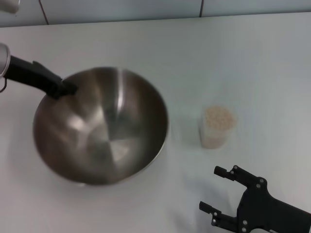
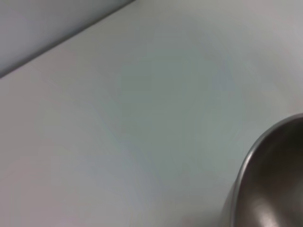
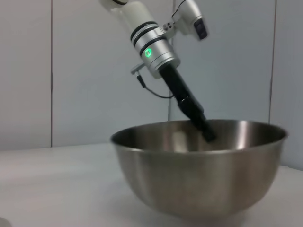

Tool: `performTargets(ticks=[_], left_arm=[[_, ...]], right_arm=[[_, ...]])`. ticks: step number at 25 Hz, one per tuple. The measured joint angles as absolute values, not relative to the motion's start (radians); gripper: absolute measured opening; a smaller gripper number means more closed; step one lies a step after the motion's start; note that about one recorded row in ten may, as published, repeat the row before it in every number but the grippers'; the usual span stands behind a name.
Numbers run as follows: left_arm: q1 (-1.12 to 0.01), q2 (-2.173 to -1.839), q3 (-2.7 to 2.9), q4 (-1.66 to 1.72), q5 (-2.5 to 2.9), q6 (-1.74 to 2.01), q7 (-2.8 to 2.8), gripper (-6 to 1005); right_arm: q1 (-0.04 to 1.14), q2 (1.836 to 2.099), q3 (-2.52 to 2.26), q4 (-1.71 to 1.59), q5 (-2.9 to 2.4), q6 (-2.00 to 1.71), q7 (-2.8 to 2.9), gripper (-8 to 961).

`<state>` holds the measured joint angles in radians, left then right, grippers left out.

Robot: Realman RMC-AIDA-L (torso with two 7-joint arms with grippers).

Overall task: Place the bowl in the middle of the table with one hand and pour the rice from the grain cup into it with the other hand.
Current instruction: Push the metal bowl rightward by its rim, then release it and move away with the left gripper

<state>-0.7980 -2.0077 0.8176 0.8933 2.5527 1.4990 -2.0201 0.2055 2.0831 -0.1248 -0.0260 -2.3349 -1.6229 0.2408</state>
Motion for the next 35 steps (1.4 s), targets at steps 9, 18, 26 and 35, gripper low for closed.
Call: performTargets(ticks=[9,18,26,35], left_arm=[[-0.89,-1.995,0.802,0.793,2.555,1.433,-2.019,11],[-0.895,-2.015,0.869,0.752,2.569,1.314,-2.02,10],[-0.887,-2.028,0.873,0.751,2.574,1.298,-2.018,11],[-0.877,-2.055,0.887,0.859,2.571,1.339,-2.012,85]], right_arm=[[0.207,2.084,-0.127,-0.026,-2.336,-1.623,0.241,782],[0.212,2.085,-0.127,-0.026,-2.336,-1.626,0.241,783],[0.215,2.085,-0.127,-0.026,-2.336,-1.627,0.241,782],[0.215,2.083,-0.127,-0.026,-2.336,-1.629,0.241,783]])
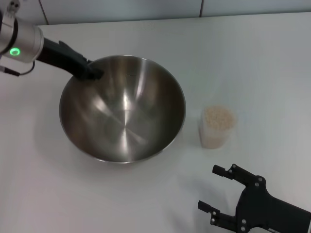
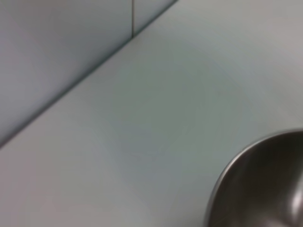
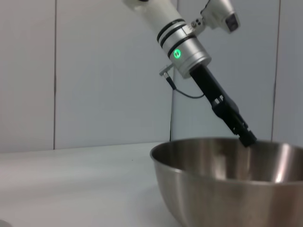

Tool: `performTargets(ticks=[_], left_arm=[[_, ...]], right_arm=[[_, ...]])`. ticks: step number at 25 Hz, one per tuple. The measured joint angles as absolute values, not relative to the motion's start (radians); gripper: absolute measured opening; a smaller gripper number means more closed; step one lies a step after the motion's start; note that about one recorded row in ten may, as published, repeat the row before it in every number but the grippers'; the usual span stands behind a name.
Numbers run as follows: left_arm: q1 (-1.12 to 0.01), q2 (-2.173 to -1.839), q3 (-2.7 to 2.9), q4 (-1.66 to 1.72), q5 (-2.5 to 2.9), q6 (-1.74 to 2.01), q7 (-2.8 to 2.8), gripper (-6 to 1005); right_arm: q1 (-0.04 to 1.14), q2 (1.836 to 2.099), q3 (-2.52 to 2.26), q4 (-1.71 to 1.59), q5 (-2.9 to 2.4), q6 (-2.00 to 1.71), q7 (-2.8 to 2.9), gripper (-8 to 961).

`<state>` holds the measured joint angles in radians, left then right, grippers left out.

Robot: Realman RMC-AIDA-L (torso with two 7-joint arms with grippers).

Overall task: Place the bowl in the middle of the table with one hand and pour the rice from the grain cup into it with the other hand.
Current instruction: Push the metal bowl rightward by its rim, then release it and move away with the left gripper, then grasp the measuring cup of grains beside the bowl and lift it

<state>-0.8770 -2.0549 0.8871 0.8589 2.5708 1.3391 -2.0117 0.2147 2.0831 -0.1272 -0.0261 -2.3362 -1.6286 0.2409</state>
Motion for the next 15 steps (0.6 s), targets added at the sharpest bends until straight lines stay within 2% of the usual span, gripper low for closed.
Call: performTargets(ticks=[8,10,12,14,15], left_arm=[[-0.828,-2.057,0.871,1.077,2.548,1.405,-2.015,337],[-0.775,-2.061,0.869,1.182,2.496,1.422,-2.012,396],[-0.775,-2.061,0.869,1.182,2.496,1.422,-2.012,553],[-0.53,-2.065,0.87,1.441,2.155,1.408,-1.876,674],[-0.474,-2.064,0.871,1.463,2.069,1.405,-1.816,716]], right_arm=[[0.217,2.083,-0.122,-0.026,-2.333,-1.629,0.241,783],[0.219,2.083,-0.121,-0.026,-2.333,-1.629,0.241,782],[0.221,2.083,-0.121,-0.026,-2.333,-1.63,0.241,782],[0.223,2.083,-0.122,-0.026,-2.333,-1.63,0.241,782],[0.224,2.083,-0.122,-0.026,-2.332,-1.63,0.241,782]])
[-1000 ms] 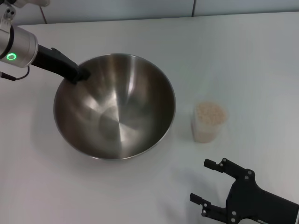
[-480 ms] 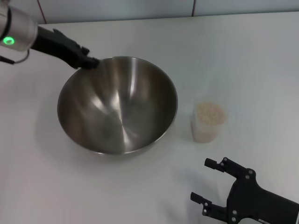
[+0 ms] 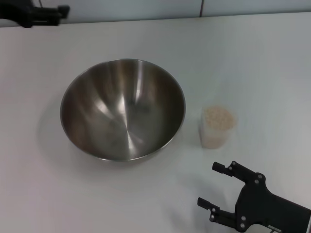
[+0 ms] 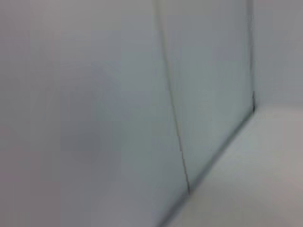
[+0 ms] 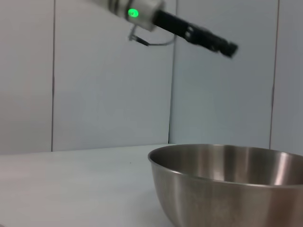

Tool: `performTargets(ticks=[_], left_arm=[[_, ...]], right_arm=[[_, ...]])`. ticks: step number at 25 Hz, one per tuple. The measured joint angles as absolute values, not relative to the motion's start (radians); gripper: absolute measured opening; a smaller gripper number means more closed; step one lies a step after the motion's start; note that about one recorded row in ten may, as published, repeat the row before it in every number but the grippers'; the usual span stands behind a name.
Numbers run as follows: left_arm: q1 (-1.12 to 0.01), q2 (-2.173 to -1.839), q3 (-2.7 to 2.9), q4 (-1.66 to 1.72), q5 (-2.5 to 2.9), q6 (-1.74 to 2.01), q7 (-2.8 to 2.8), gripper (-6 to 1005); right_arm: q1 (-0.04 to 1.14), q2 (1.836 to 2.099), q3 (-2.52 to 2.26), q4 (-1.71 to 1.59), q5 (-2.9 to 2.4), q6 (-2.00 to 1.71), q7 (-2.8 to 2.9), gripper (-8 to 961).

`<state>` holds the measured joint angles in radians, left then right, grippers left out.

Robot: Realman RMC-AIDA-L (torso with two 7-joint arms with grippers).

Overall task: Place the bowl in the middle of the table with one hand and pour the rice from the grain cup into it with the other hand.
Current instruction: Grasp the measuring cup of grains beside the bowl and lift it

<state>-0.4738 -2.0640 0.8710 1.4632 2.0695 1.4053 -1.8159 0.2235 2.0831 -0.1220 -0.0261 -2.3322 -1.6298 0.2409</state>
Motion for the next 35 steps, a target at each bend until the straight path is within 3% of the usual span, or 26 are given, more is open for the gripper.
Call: performTargets(ticks=[2,3,7,10,12,16,17,22,35], left_arm=[[-0.316,-2.063,0.876,1.481,1.82,1.403,-1.577,801],[-0.316,-2.063,0.876,1.481,1.82,1.403,-1.577,809],[-0.11,-2.066,0.886,1.29,1.525,1.46,-1.162,838],[-0.073,-2.063,0.875,1.152,1.452,1.531,-1.027,861],[-0.067,-2.055,0.808,0.921,1.421,1.655,-0.854,876],[-0.073,-2.049,0.768,0.809,1.44,1.695,-0.786,875],[-0.083,-2.026,0.726,0.618,1.496,1.723,-0.673,875],[-0.08,-2.014,0.727,0.435,1.532,1.685,-0.553,874],[-0.088,-2.052,0.733,0.357,1.584,1.562,-0.502,871]], right_arm=[[0.224,2.083,-0.122,-0.026,-2.332,-1.63,0.241,783],[0.224,2.083,-0.122,-0.026,-2.332,-1.63,0.241,783],[0.225,2.083,-0.118,-0.026,-2.33,-1.632,0.241,783],[0.225,2.083,-0.118,-0.026,-2.33,-1.632,0.241,783],[0.225,2.084,-0.118,-0.026,-2.33,-1.633,0.241,783],[0.226,2.084,-0.118,-0.024,-2.33,-1.633,0.241,783],[0.225,2.085,-0.118,-0.023,-2.33,-1.634,0.241,782],[0.223,2.085,-0.114,-0.022,-2.314,-1.634,0.241,782],[0.125,2.083,-0.103,-0.006,-2.086,-1.756,0.22,782]])
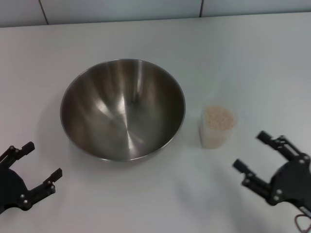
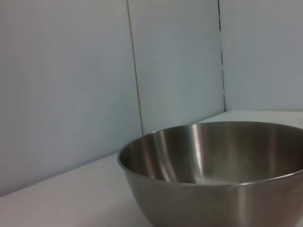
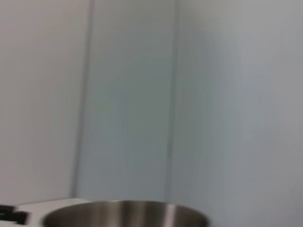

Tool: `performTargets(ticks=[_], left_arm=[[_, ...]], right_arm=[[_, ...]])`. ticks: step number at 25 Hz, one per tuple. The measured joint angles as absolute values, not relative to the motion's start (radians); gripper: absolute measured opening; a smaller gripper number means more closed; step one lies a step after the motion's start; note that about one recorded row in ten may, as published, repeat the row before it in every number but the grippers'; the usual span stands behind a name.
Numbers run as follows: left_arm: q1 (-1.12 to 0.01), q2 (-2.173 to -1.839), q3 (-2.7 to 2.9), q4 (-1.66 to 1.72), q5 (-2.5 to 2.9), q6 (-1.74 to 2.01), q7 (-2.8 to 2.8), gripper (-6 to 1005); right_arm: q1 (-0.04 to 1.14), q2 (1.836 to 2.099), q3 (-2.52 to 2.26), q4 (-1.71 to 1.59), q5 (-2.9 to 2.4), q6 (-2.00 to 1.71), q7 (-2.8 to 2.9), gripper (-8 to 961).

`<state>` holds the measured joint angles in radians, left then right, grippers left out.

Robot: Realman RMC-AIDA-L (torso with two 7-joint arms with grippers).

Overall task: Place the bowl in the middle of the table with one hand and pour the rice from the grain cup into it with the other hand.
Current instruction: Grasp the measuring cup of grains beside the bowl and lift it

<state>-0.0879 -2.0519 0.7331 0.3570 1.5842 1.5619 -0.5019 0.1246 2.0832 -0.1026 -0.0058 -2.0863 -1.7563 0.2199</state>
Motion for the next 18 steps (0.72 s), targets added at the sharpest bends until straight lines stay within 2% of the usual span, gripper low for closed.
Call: performTargets(ticks=[7,18], left_arm=[[-0.097,-2.054,0.732,0.354,1.599,1.541,-0.501,870],[-0.1,-2.058,0.732,0.35,1.61,1.531,-0.501,868]], right_arm=[[0.068,2.088,-0.061,0.043,-1.887,-1.715,0.1,781],[0.122,2.088,-0.023,0.099,-1.858,-1.568,0.059,782]])
